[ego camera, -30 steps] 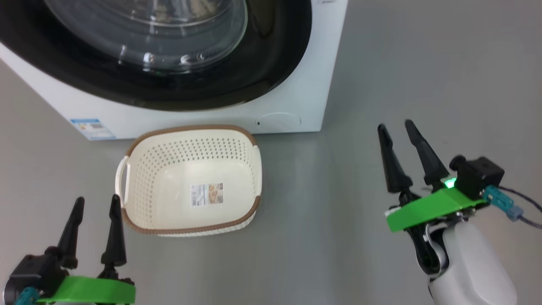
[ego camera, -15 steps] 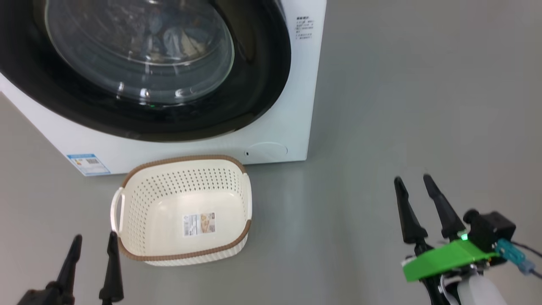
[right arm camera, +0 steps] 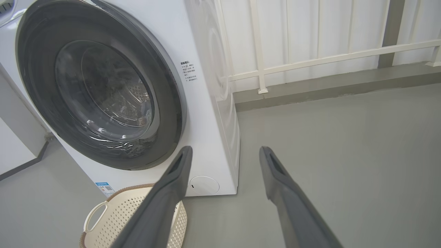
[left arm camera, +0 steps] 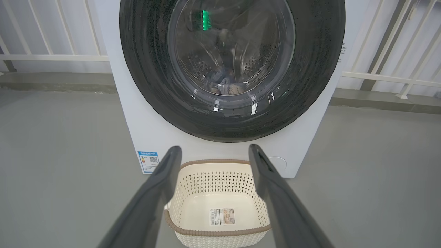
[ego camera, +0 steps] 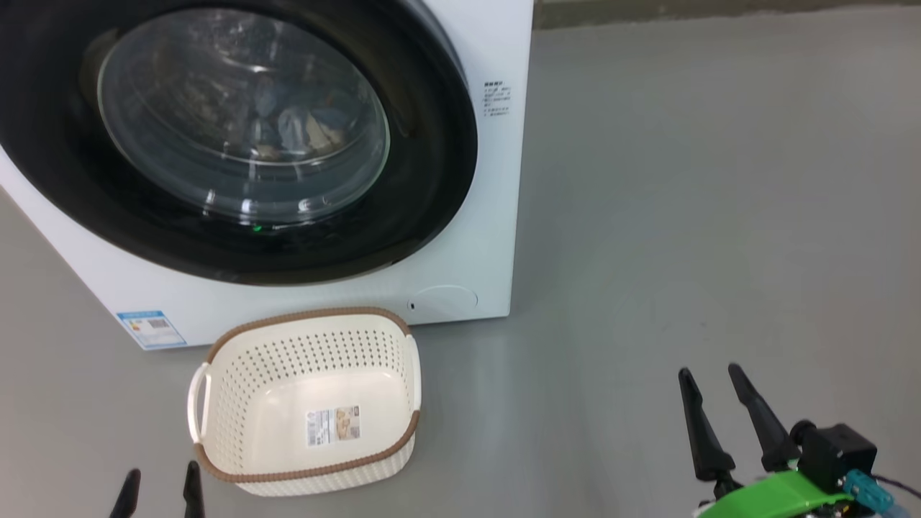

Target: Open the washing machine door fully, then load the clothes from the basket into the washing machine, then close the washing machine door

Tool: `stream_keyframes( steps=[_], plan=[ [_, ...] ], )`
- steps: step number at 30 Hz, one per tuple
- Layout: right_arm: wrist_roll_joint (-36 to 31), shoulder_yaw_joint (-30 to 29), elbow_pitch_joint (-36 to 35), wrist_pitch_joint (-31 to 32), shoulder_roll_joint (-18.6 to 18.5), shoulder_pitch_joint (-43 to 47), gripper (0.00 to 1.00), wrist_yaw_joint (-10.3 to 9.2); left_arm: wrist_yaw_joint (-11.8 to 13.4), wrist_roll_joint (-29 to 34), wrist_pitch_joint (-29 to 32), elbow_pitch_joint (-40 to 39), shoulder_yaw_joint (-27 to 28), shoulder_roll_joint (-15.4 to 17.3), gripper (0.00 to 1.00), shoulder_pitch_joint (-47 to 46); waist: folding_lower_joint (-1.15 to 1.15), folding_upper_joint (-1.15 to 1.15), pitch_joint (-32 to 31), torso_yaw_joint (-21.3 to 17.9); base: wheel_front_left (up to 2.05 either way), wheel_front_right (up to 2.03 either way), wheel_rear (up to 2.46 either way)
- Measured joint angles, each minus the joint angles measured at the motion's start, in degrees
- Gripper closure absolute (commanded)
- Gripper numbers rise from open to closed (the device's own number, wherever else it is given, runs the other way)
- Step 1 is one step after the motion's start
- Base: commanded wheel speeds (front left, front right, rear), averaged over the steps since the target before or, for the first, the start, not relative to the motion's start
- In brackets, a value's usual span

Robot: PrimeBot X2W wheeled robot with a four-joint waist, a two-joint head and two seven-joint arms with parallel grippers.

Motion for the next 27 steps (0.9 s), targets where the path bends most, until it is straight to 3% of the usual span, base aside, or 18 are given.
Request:
stream_keyframes(
  steps=[27],
  plan=[
    [-0.88,0.02,0.55,0.00,0.15,2.42,0.00,0.00,0.00,1.02,0.00,0.09,0.53,-0.91,0.00,1.57,0.00,0.00,-2.43,0.51,0.00,0.00,0.00]
  ],
)
